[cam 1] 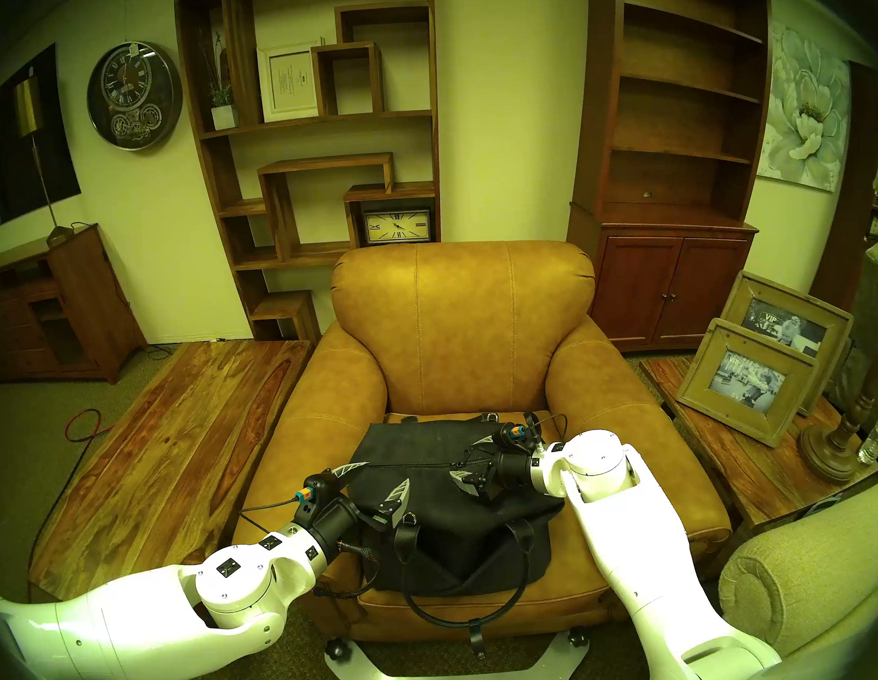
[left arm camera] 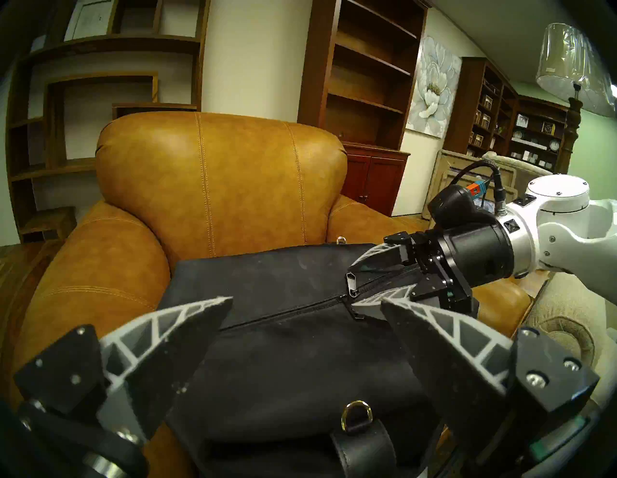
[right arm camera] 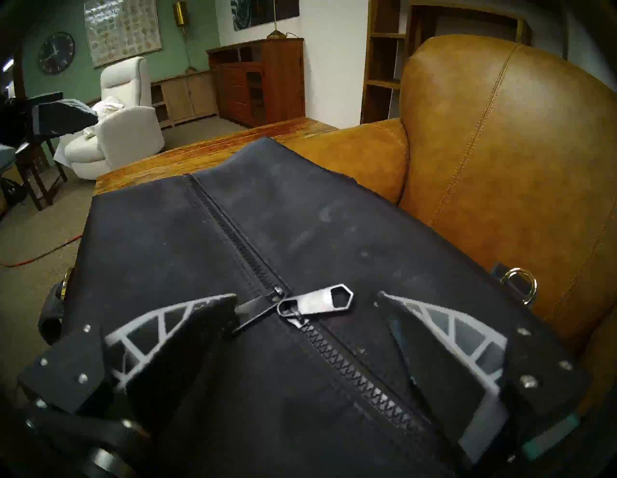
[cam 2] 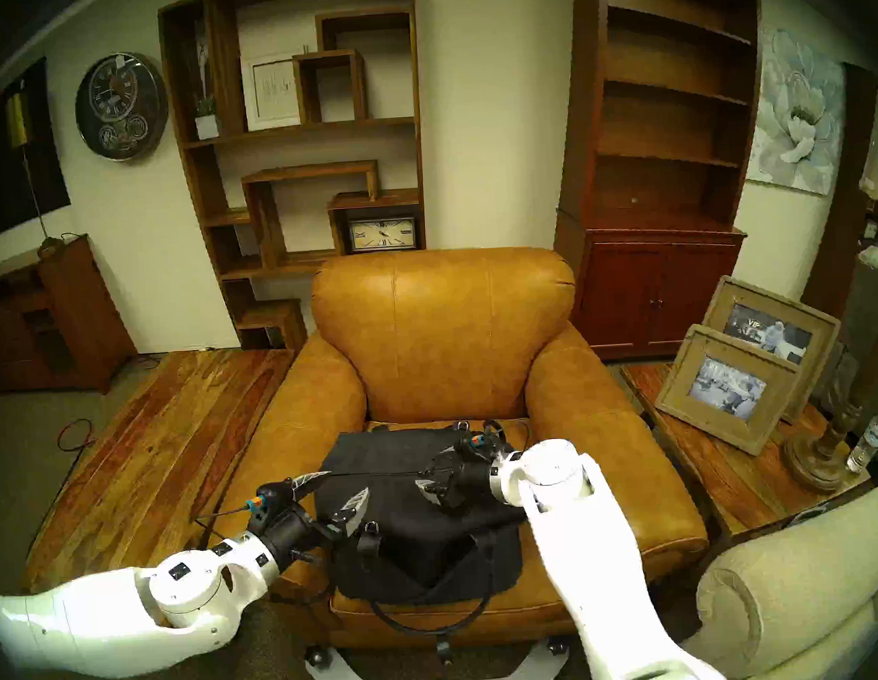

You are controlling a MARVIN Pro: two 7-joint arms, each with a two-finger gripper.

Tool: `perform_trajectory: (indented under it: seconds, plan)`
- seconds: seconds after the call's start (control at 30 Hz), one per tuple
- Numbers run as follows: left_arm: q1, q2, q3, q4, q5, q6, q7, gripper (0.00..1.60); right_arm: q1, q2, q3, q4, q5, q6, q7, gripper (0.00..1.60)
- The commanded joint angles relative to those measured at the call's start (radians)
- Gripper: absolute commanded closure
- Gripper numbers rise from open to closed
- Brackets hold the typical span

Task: Open a bag with a zipper

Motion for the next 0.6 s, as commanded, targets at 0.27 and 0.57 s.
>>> perform_trajectory:
  seconds: [0.27, 0.57]
  plan:
    - [-0.004, 0.000, -0.007, -0.011, -0.003, -0.007, 0.002, 0.00, 0.026, -0.027, -0.009, 0.009, 0.011, 0.000, 0.015, 0.43]
    - [-0.004, 0.000, -0.007, -0.011, -0.003, -0.007, 0.002, 0.00, 0.029, -0.028, -0.013, 0.015, 0.004, 0.002, 0.013, 0.55]
